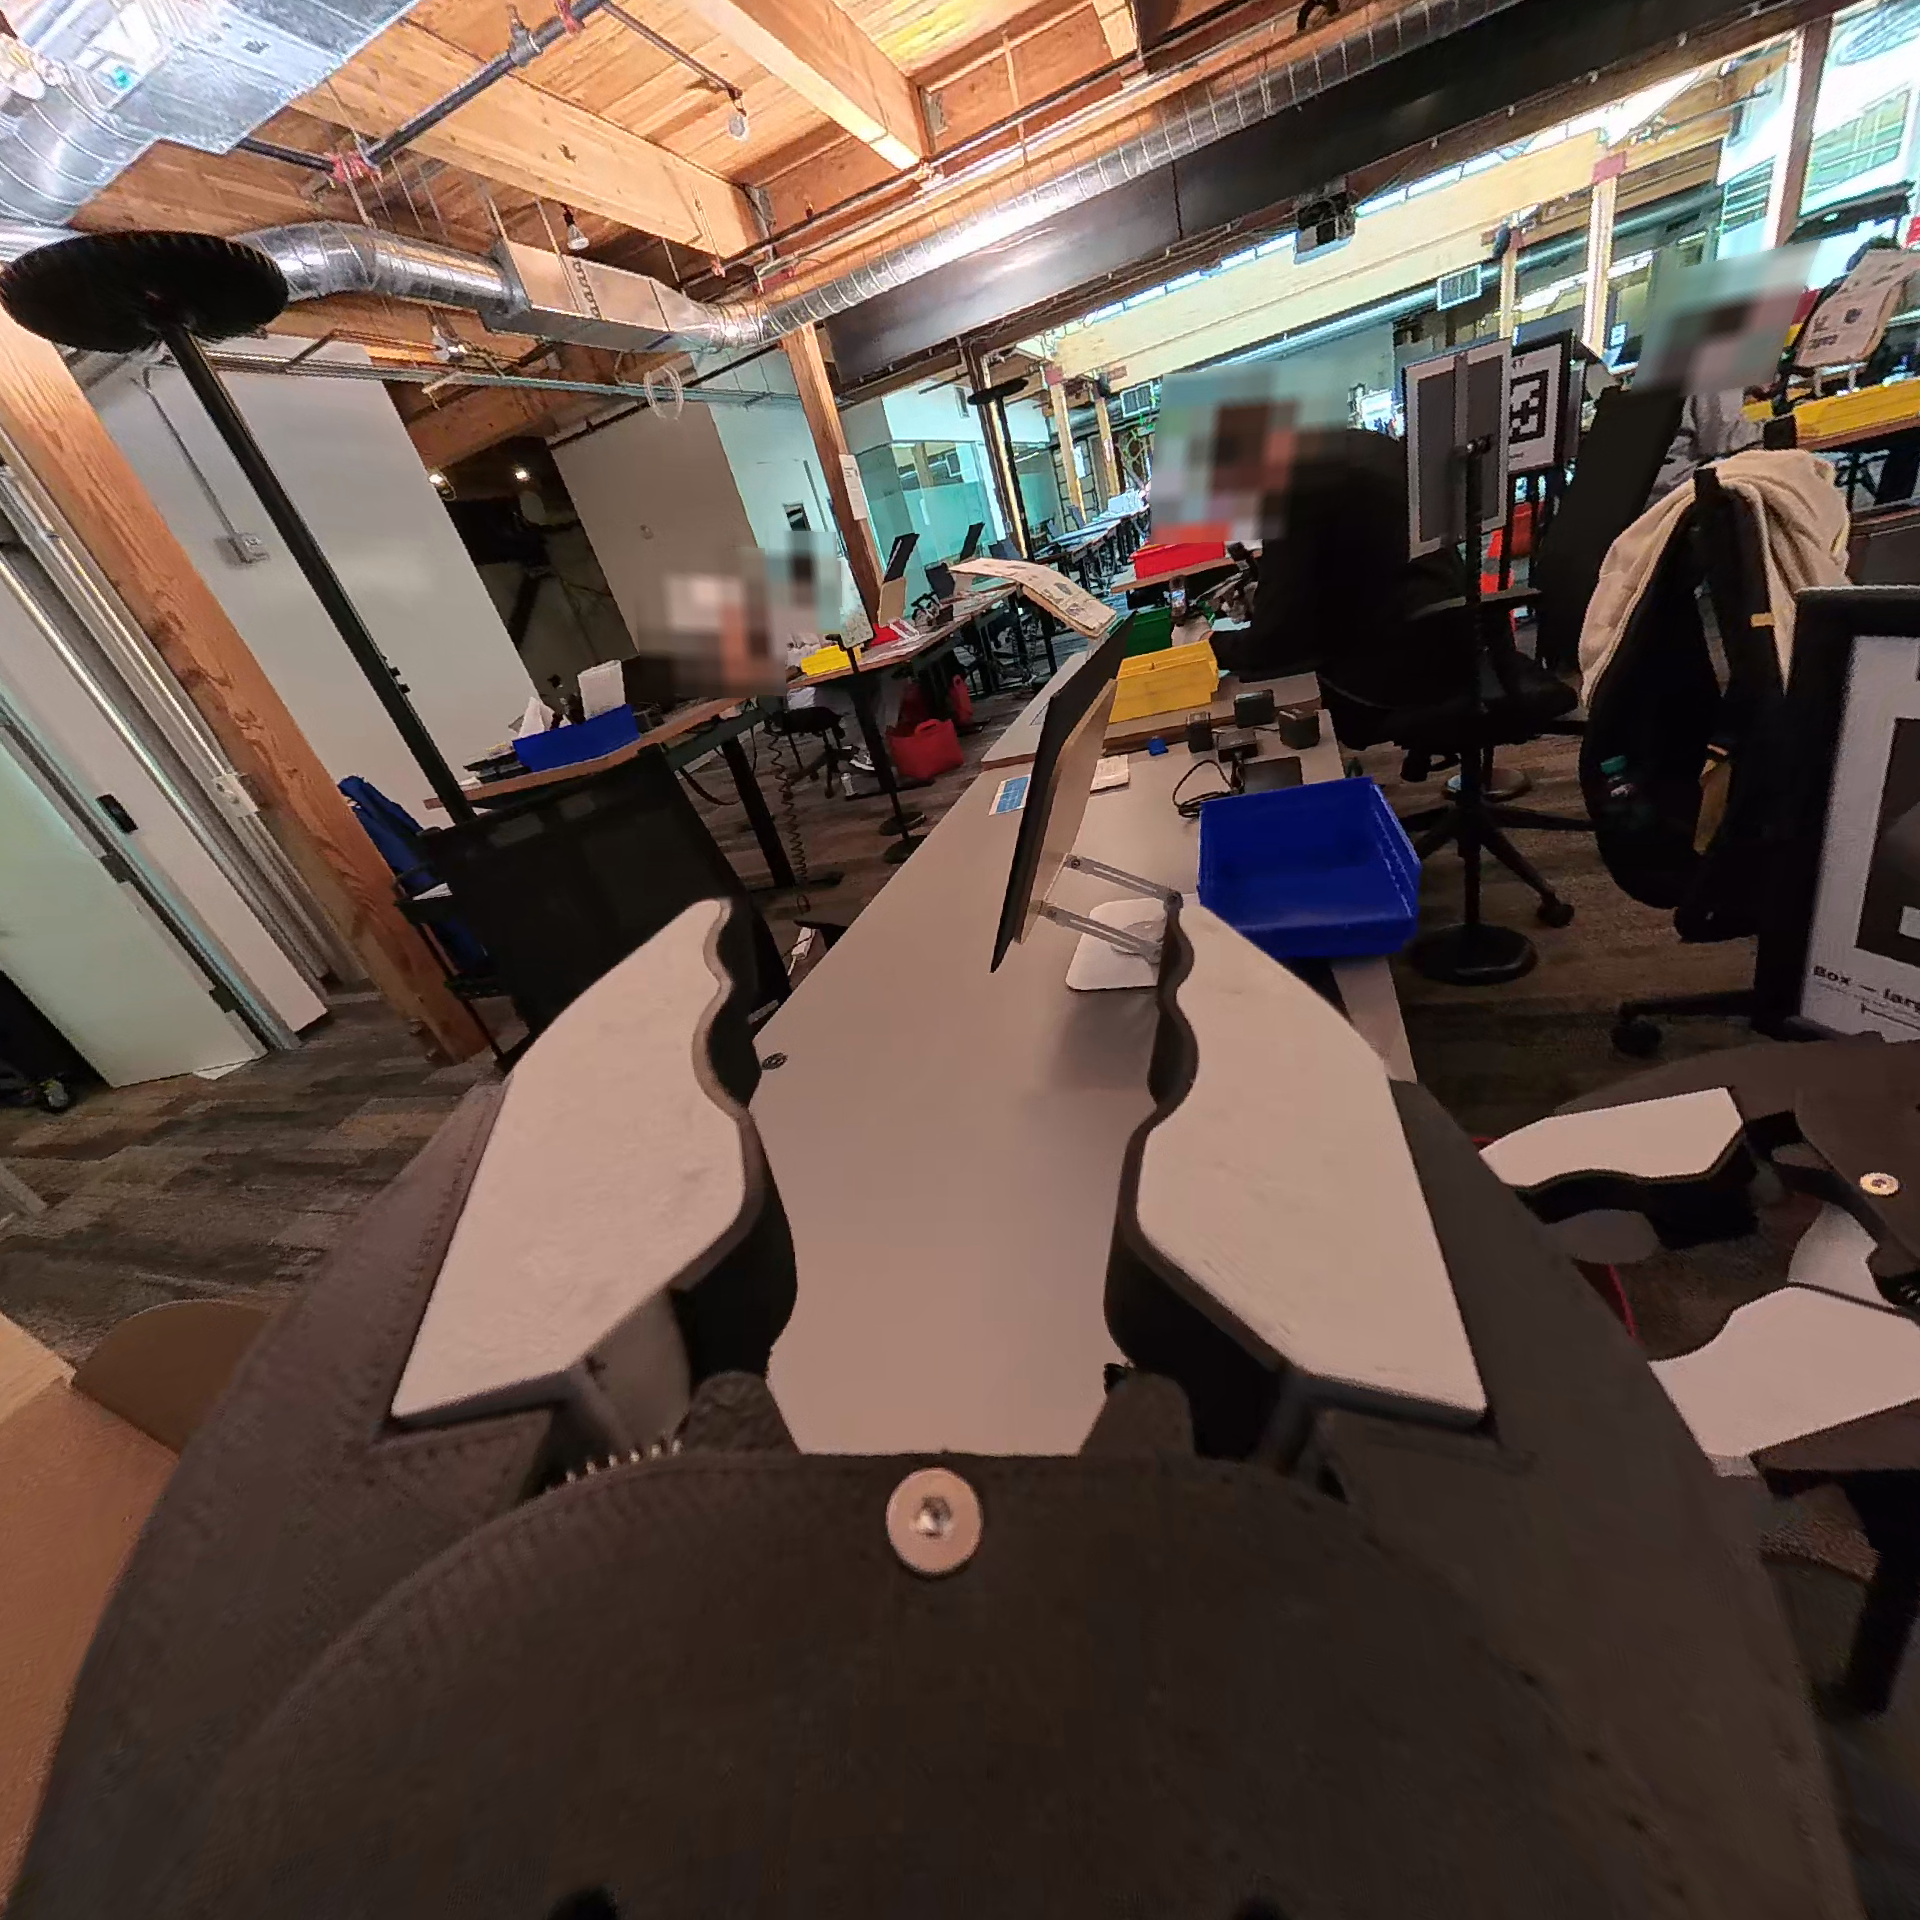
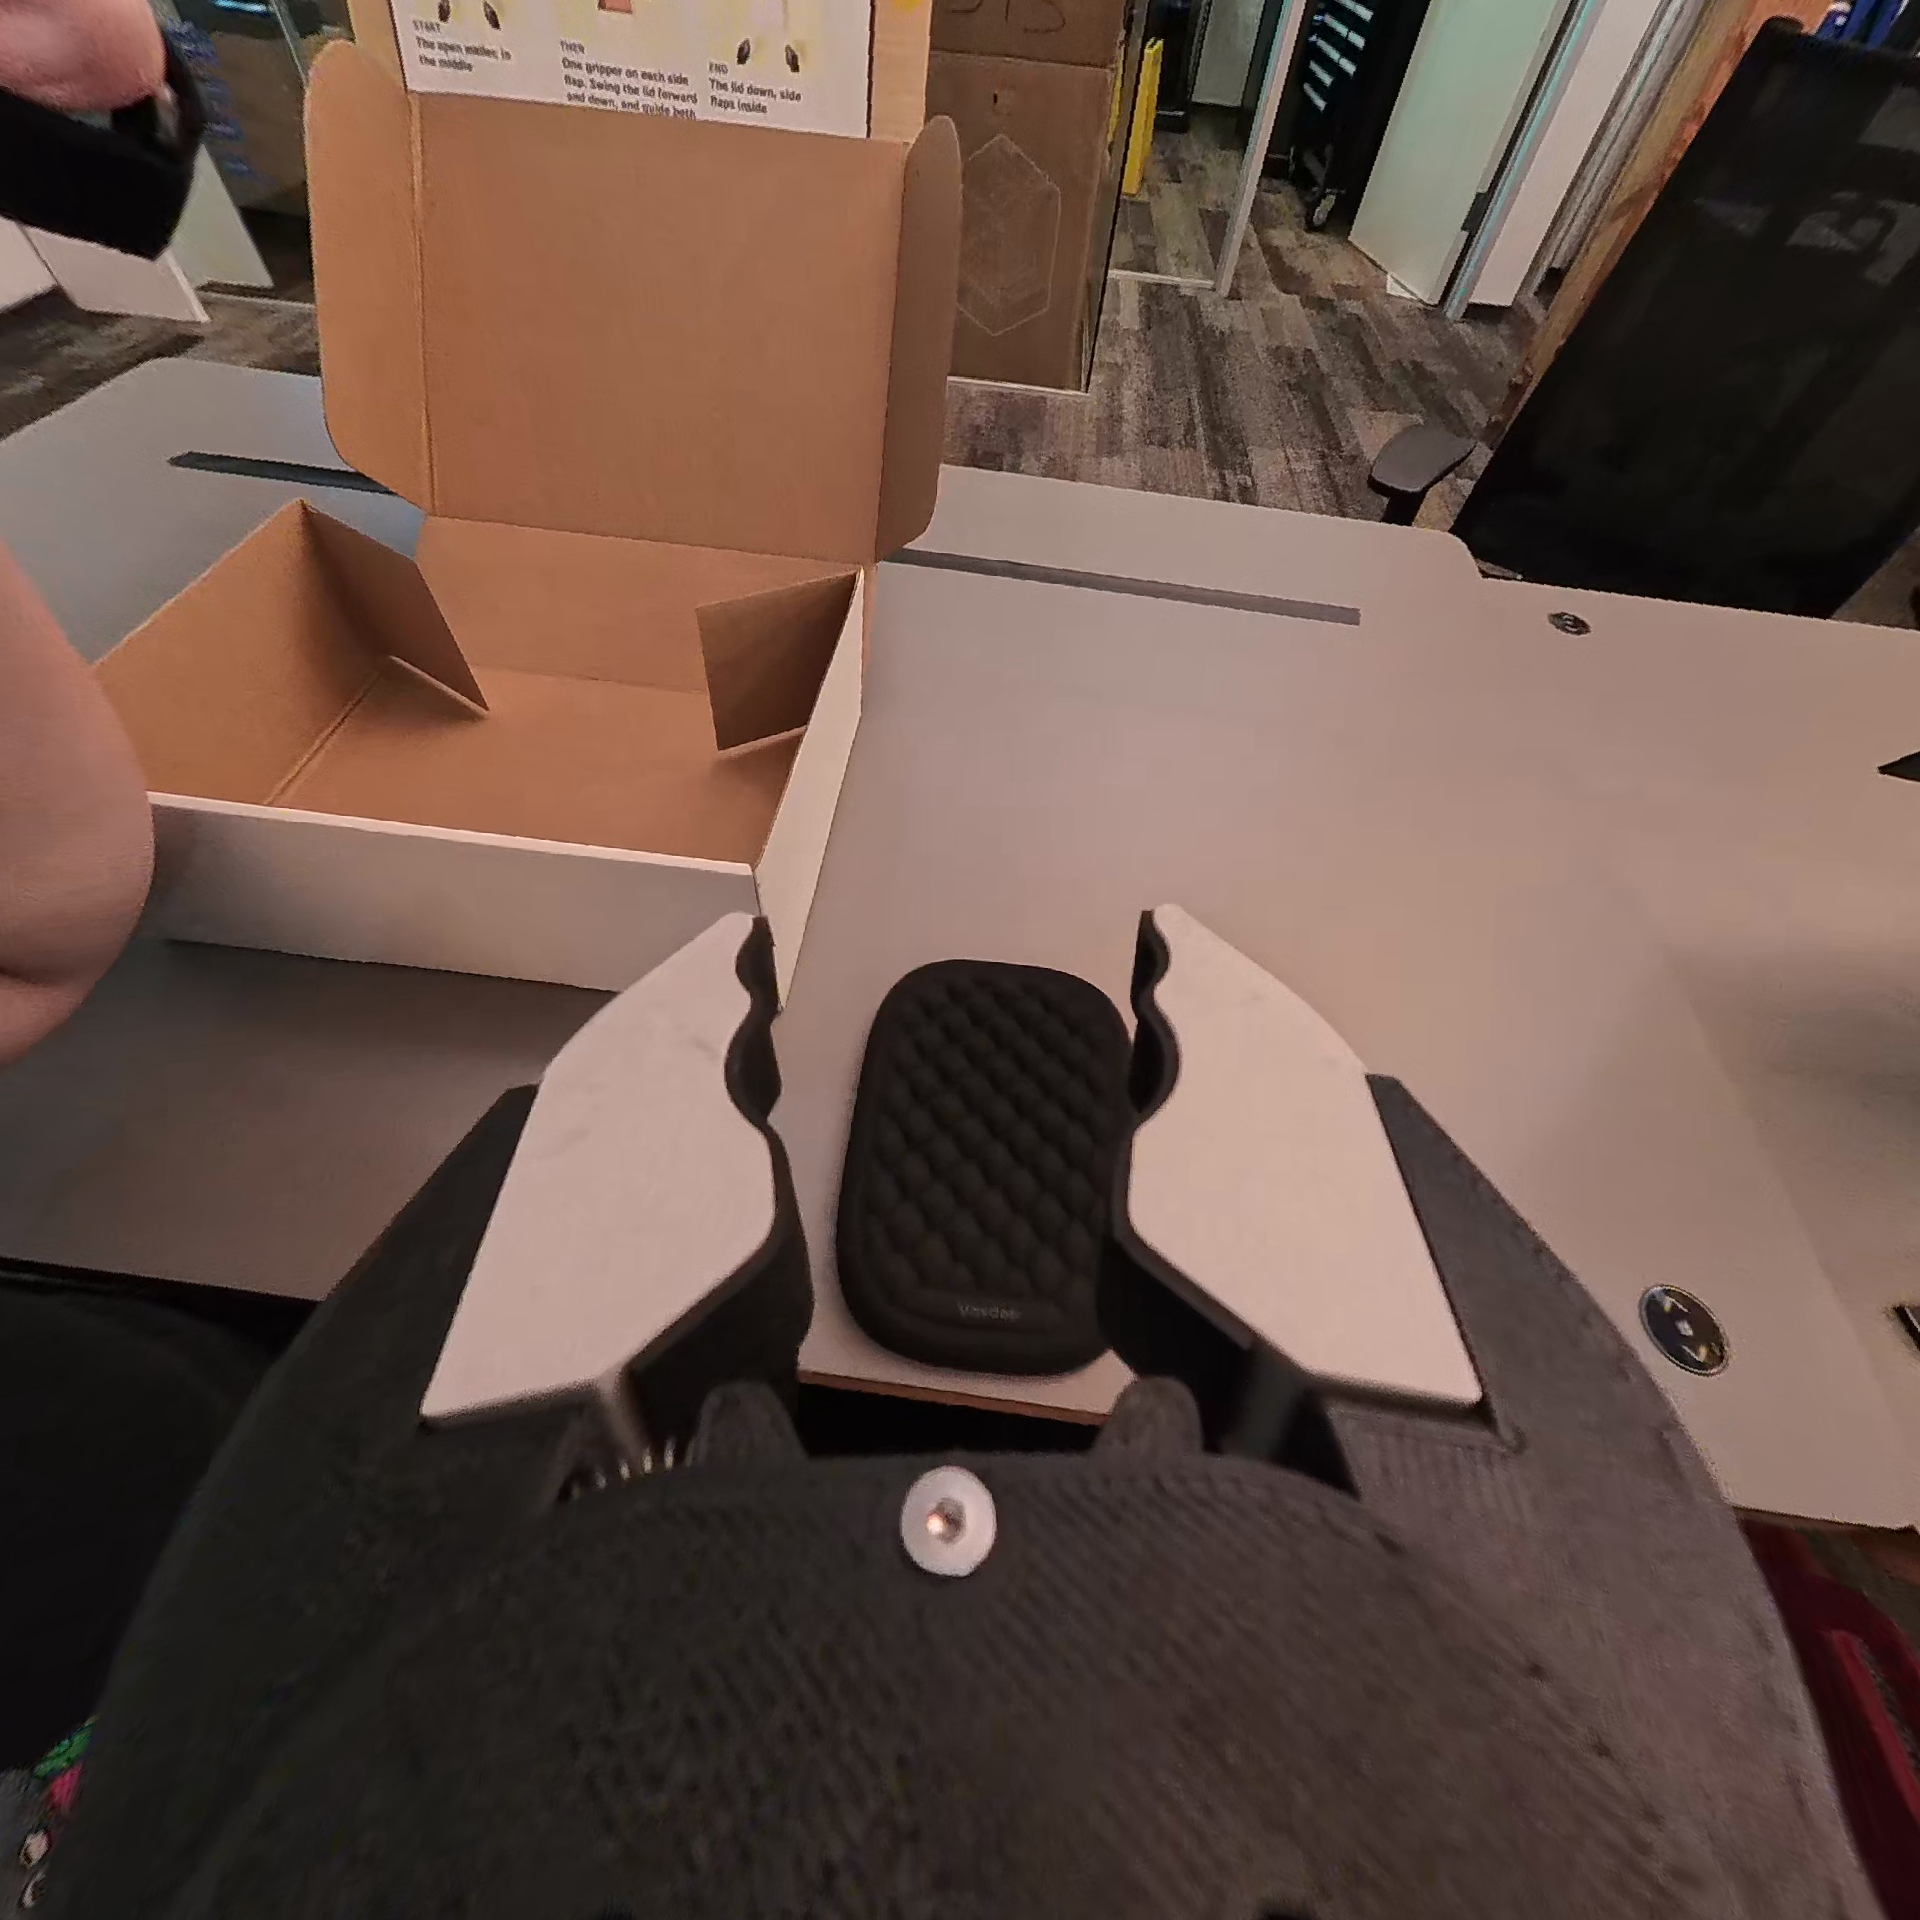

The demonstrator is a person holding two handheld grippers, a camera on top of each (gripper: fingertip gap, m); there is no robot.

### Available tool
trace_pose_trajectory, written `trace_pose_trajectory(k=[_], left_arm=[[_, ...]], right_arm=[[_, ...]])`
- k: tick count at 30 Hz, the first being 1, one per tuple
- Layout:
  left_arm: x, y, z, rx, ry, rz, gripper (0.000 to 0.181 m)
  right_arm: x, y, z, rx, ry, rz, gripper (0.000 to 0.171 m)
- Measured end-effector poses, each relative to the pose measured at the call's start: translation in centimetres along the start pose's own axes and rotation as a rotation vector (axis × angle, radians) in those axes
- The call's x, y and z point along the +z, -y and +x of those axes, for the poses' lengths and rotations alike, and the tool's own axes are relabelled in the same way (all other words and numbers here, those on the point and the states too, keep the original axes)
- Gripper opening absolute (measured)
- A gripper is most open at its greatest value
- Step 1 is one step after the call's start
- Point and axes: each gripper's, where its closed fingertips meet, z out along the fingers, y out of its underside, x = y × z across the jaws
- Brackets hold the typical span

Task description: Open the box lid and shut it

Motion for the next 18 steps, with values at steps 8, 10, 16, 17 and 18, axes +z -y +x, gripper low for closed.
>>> trace_pose_trajectory(k=[8, 10, 16, 17, 18], left_arm=[[-1.9, -2.5, -3.9, -0.063, 0.085, -0.034, 0.075], [-2.3, -3.1, -4.9, -0.078, 0.101, -0.046, 0.075], [-3.1, -4.4, -6.5, -0.092, 0.127, -0.066, 0.075], [-3.2, -4.9, -6.7, -0.093, 0.130, -0.078, 0.075], [-3.3, -5.3, -6.9, -0.095, 0.133, -0.091, 0.076]], right_arm=[[2.7, 0.8, 1.0, 0.043, 0.017, 0.037, 0.066], [3.6, 1.0, 0.8, 0.054, 0.034, 0.049, 0.066], [5.7, 1.3, 0.0, 0.035, 0.054, 0.050, 0.066], [6.0, 1.3, -0.1, 0.029, 0.057, 0.052, 0.066], [6.4, 1.4, -0.3, 0.024, 0.061, 0.052, 0.066]])
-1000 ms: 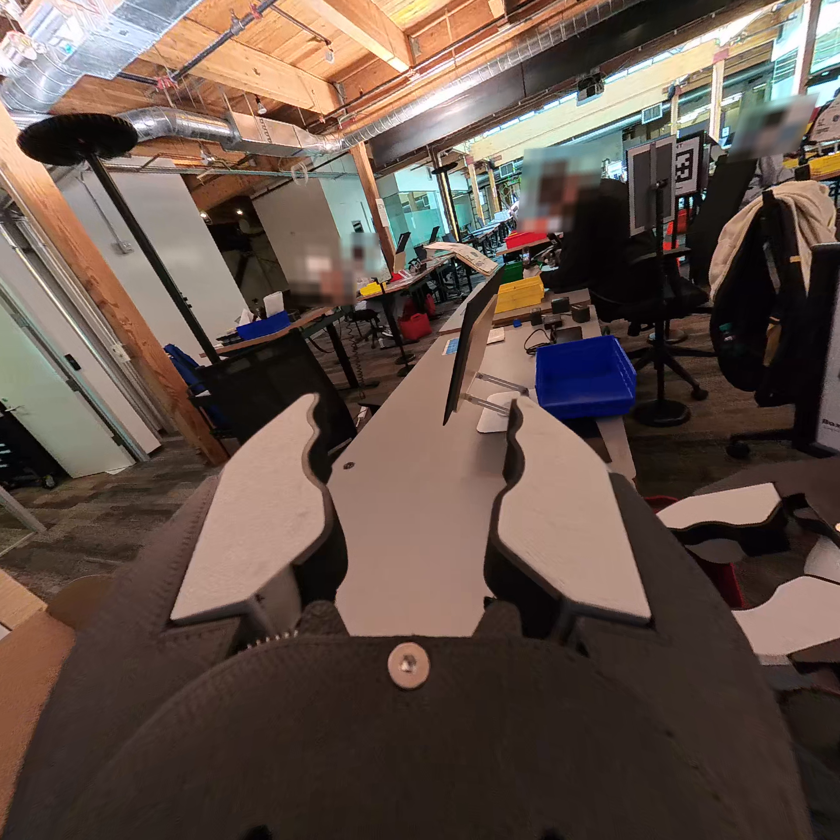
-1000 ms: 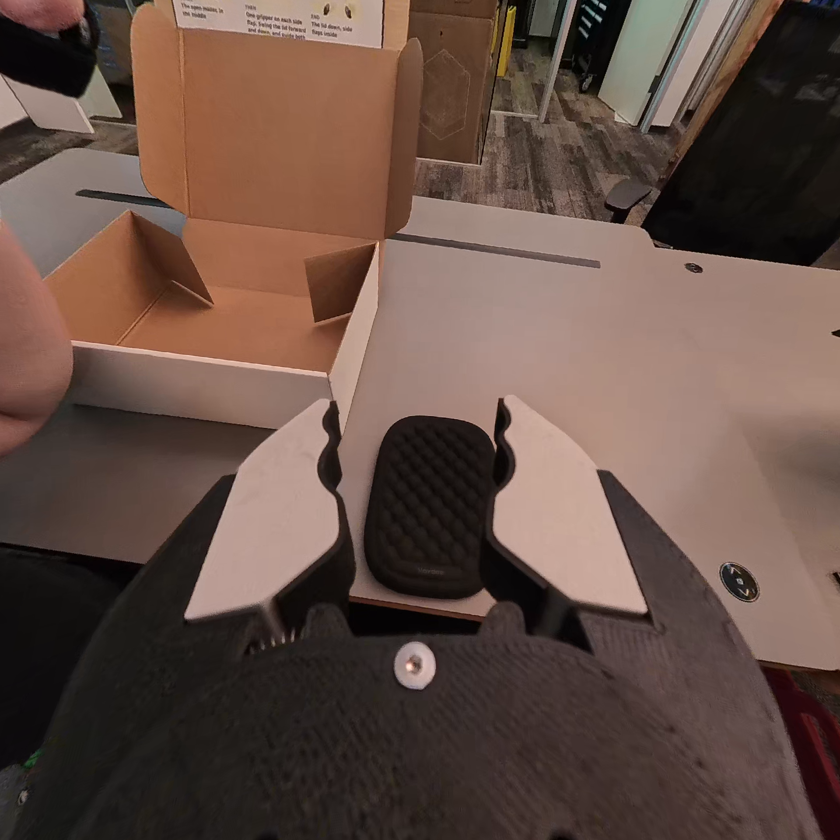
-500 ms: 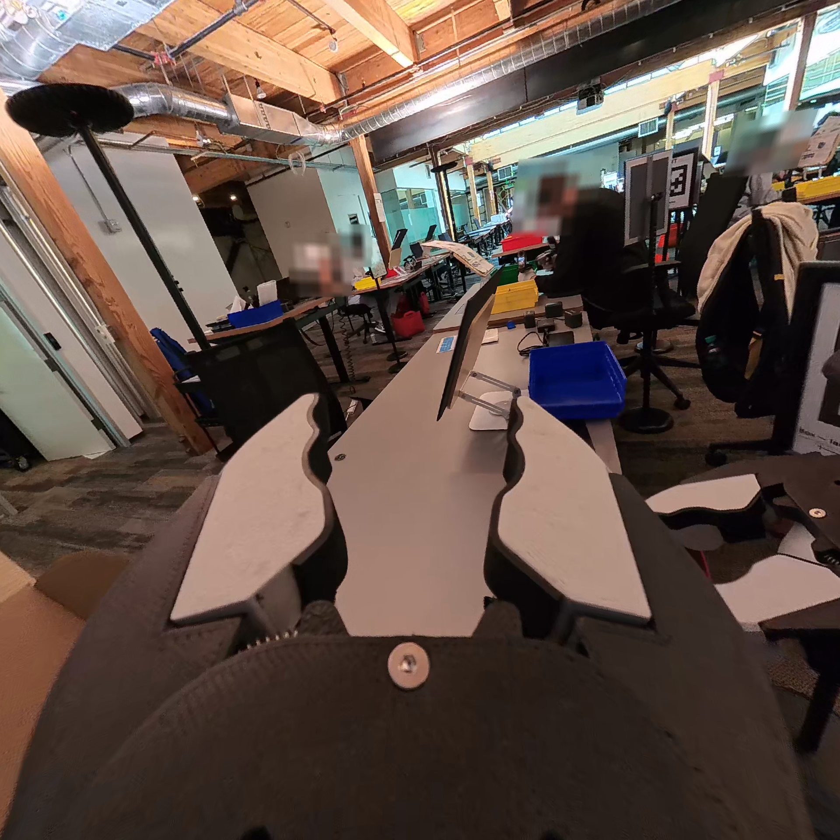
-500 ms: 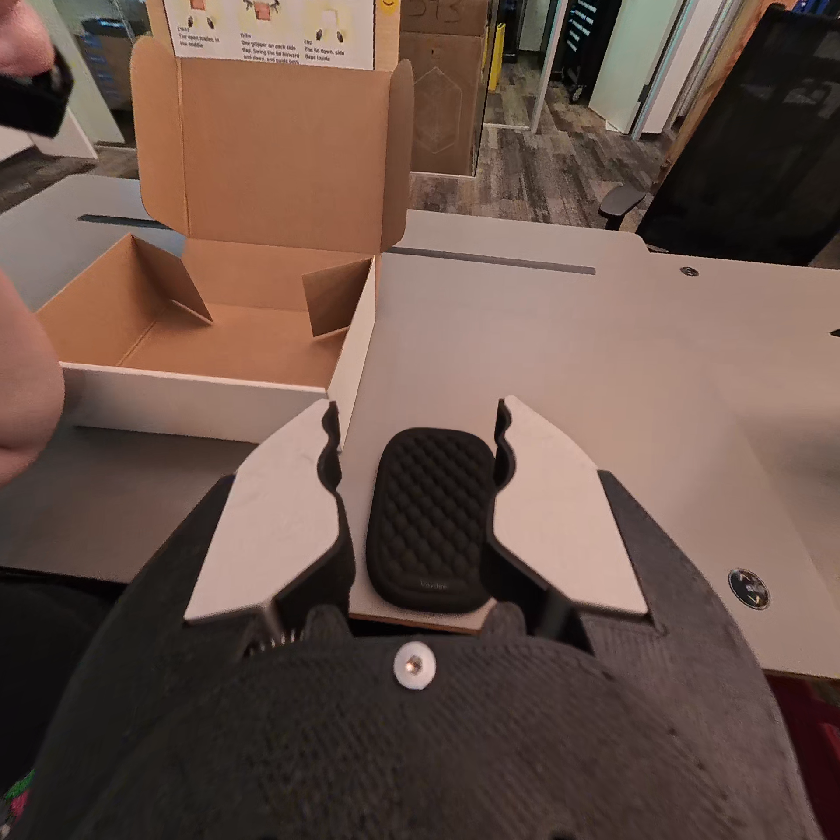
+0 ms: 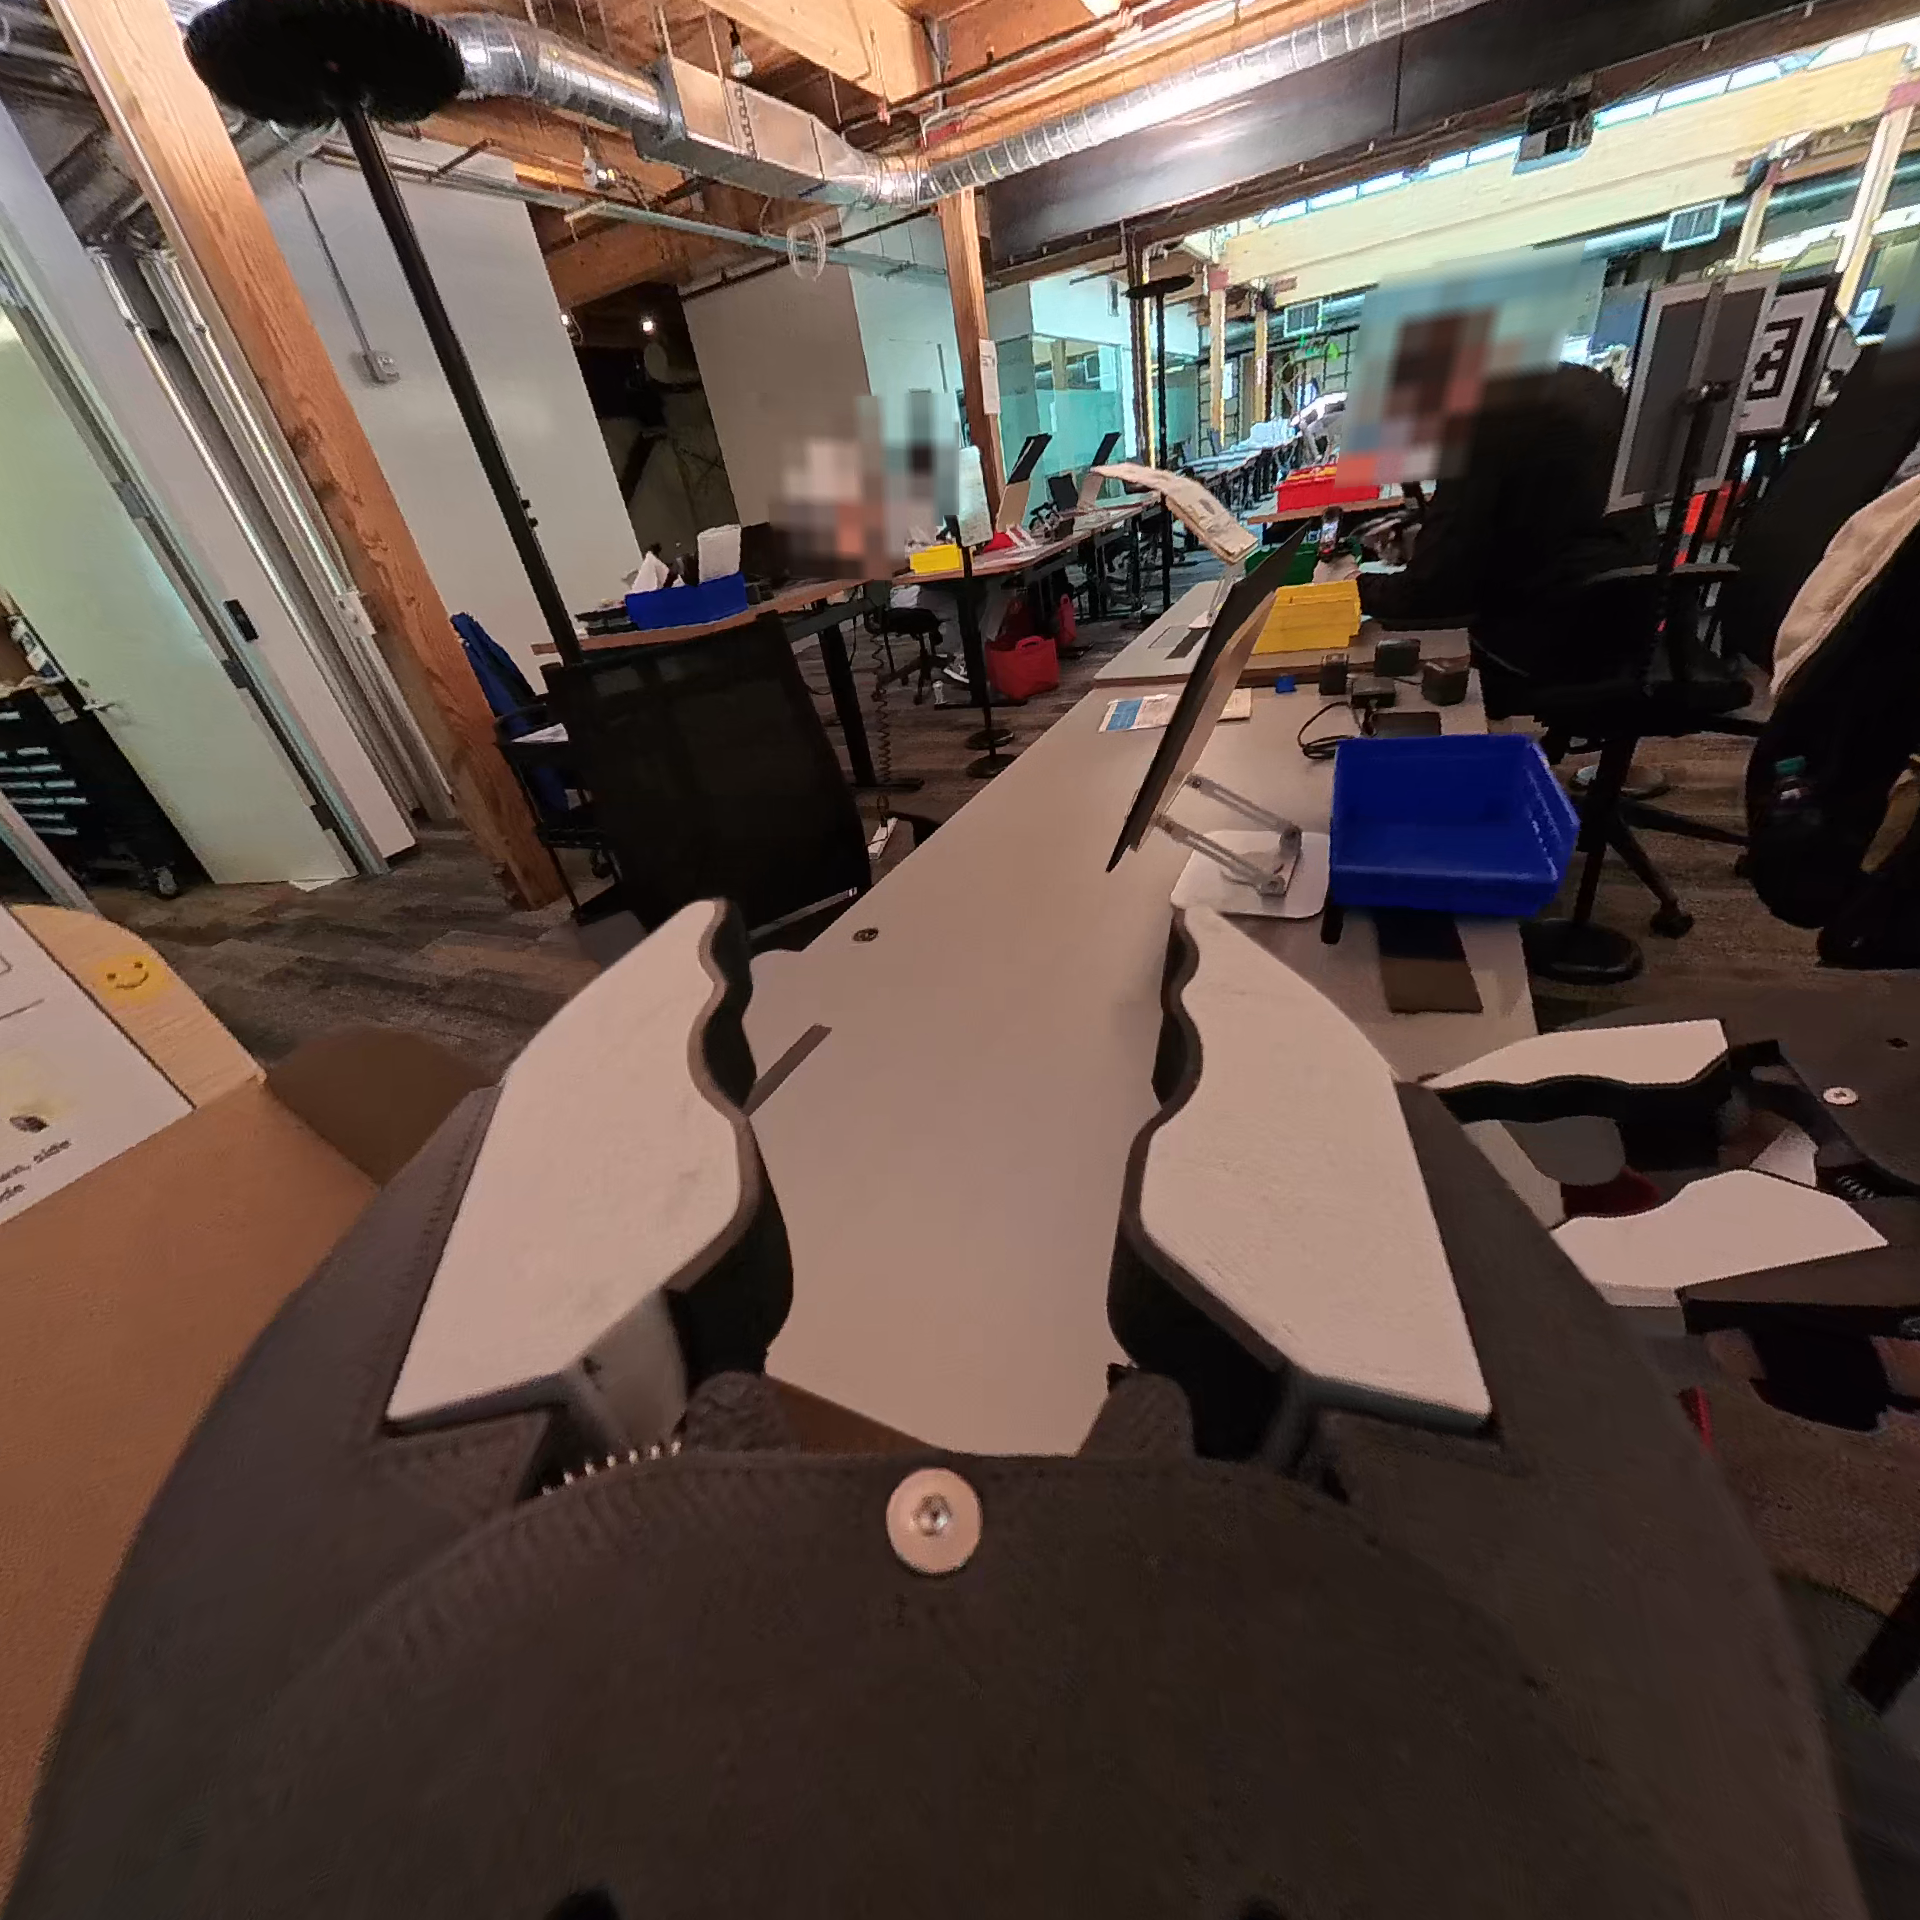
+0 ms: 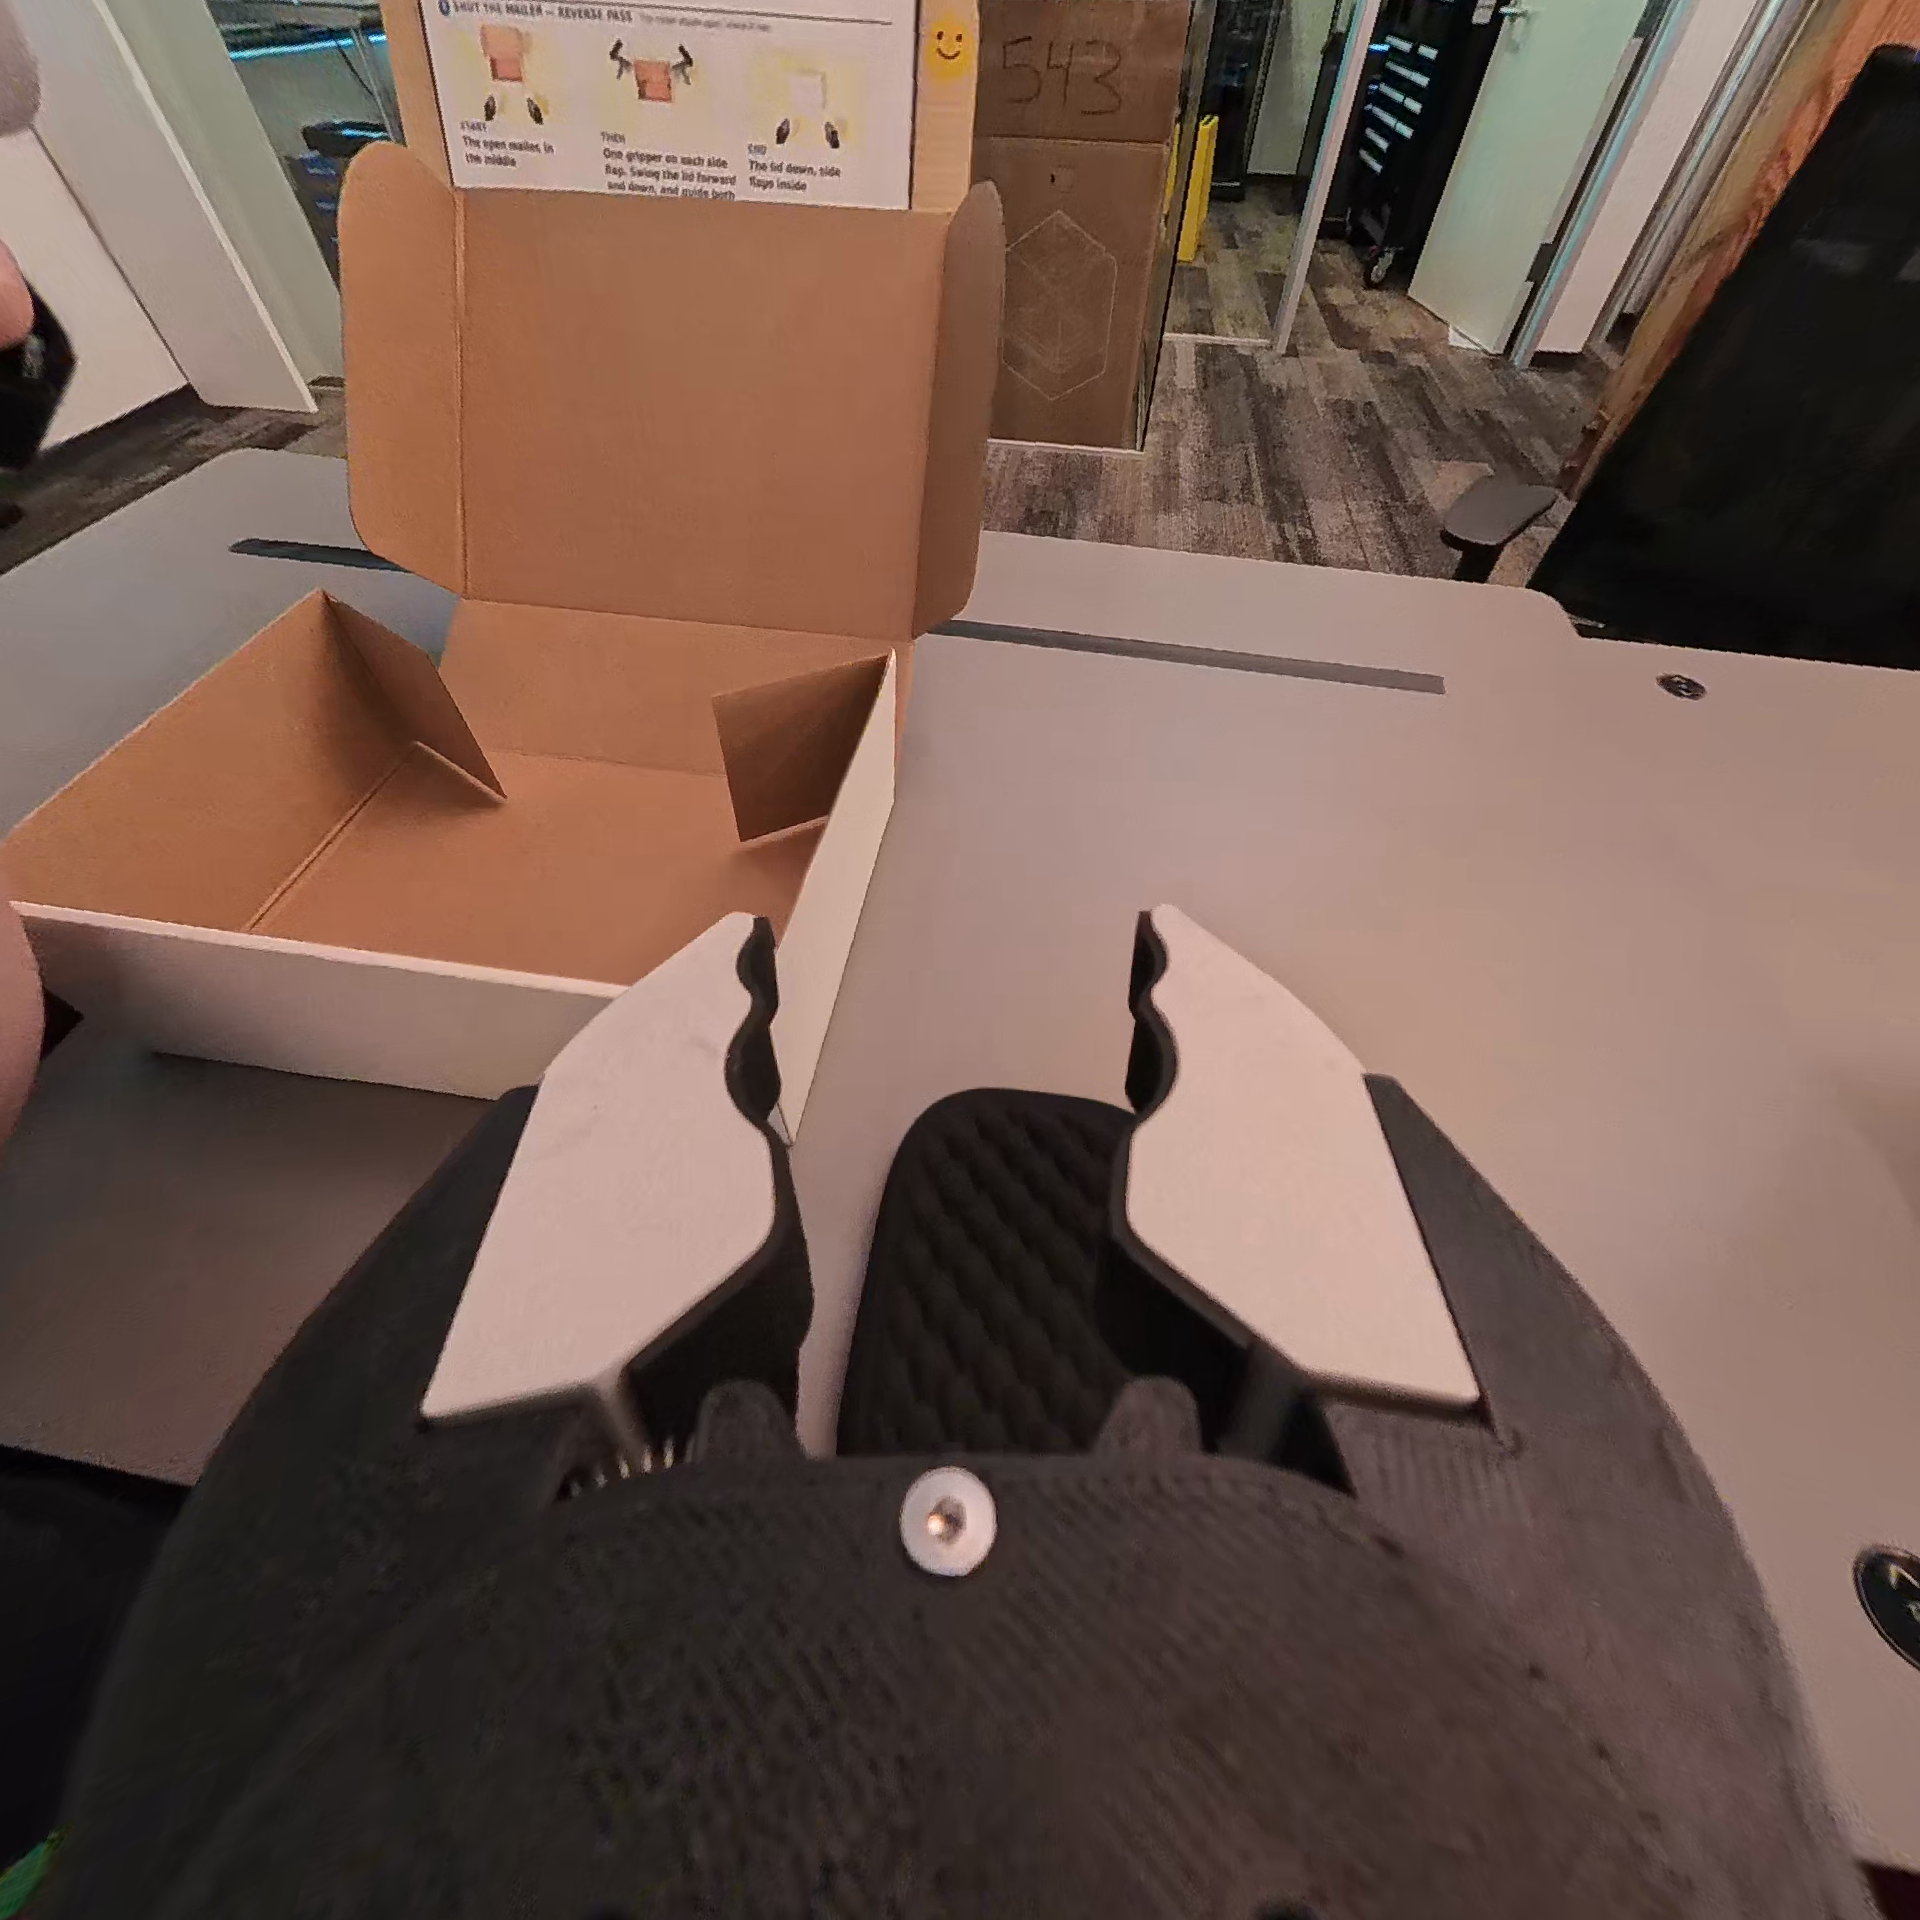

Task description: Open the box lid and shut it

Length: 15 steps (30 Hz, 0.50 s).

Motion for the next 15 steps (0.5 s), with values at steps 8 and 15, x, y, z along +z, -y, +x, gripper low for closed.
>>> trace_pose_trajectory(k=[8, 15], left_arm=[[-3.3, -4.0, -5.6, 0.022, 0.160, -0.127, 0.079], [-11.5, -8.9, -14.9, -0.104, 0.333, -0.301, 0.084]], right_arm=[[4.9, 0.8, -1.1, -0.024, 0.060, -0.005, 0.066], [11.3, 3.0, -2.8, -0.033, 0.168, -0.004, 0.067]])
